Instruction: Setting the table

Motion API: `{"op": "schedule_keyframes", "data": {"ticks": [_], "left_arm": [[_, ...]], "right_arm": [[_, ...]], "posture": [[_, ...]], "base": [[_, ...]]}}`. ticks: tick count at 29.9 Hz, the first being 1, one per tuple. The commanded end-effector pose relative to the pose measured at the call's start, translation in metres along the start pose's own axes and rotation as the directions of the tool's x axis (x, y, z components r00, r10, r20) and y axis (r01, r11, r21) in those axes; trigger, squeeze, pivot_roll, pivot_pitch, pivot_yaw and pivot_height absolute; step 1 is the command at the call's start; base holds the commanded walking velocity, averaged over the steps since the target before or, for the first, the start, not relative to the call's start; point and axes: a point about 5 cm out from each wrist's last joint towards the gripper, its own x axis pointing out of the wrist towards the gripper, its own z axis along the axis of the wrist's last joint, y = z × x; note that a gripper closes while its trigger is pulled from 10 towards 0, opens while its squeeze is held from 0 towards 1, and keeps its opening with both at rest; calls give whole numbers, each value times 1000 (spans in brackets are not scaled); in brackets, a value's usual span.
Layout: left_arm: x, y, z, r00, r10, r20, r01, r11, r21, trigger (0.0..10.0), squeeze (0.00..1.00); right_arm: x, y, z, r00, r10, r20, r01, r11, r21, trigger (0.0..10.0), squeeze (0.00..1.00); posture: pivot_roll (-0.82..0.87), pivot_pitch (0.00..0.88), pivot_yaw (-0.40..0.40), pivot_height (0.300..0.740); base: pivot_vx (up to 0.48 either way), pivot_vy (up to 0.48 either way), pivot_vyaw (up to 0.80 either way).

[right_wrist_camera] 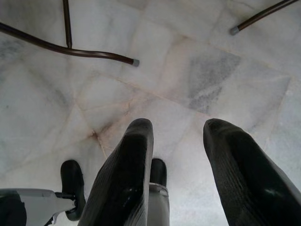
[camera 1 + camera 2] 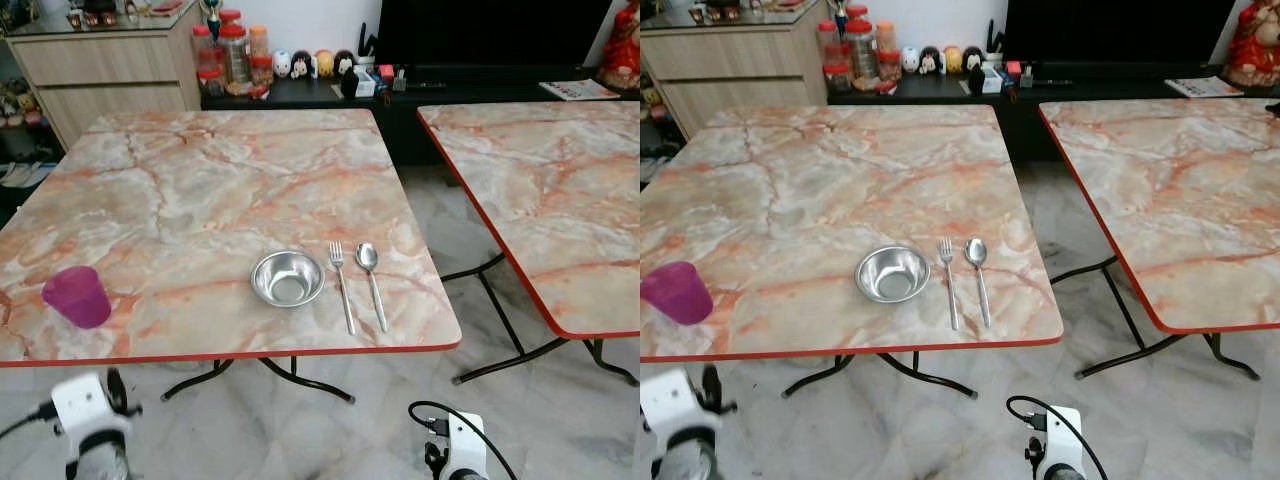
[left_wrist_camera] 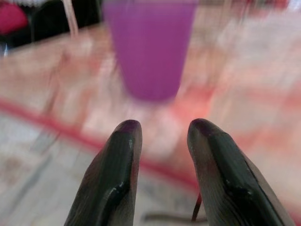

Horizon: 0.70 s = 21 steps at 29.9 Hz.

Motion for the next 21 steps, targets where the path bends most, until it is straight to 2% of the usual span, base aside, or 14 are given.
{"op": "schedule_keyframes", "data": {"ticks": [1,4,6,9,12,14,15,17,19,20,21], "left_arm": [[6,-16,21,997,-32,75,32,999,-3,10000,0],[8,-38,48,979,-118,168,118,993,13,10000,0],[9,-44,55,972,-139,187,141,990,6,10000,0],[11,-66,70,945,-243,218,244,970,22,10000,0],[11,-87,76,918,-346,196,350,937,16,10000,0],[15,-104,76,906,-402,131,411,910,-56,10000,0],[15,-104,76,906,-402,131,411,910,-56,10000,0],[29,-121,83,896,-440,67,445,883,-152,10000,0],[32,-124,86,888,-455,61,459,875,-154,10000,0],[37,-134,88,857,-515,5,507,843,-176,10000,420],[37,-134,88,857,-515,5,507,843,-176,10000,420]], "right_arm": [[0,1,2,1000,3,3,-3,1000,-2,10000,0],[0,2,1,1000,0,5,0,1000,9,10000,0],[0,2,1,1000,-1,6,1,1000,15,10000,0],[0,1,-2,1000,-7,1,7,1000,23,10000,0],[-1,1,-4,1000,-9,-4,9,1000,24,10000,0],[-1,1,-4,1000,-14,-4,14,999,29,10000,0],[-1,1,-4,1000,-14,-4,14,999,29,10000,0],[-1,1,-3,1000,-16,1,16,999,33,10000,0],[0,1,-2,1000,-16,2,16,999,35,10000,0],[0,2,-2,1000,-15,3,15,999,35,10000,0],[0,2,-2,1000,-15,3,15,999,35,10000,0]], "posture": [[116,0,-29,740],[106,0,-22,740],[104,0,-19,740],[105,0,-17,740],[104,0,-17,740],[92,0,-9,740],[92,0,-9,740],[83,0,-8,740],[82,0,-9,740],[85,0,-7,740],[85,0,-7,740]], "base": [[0,0,0],[0,0,0],[0,0,0],[0,0,0],[0,0,0],[0,0,0],[0,0,0],[0,0,0],[0,0,0],[0,0,0],[0,0,0]]}}
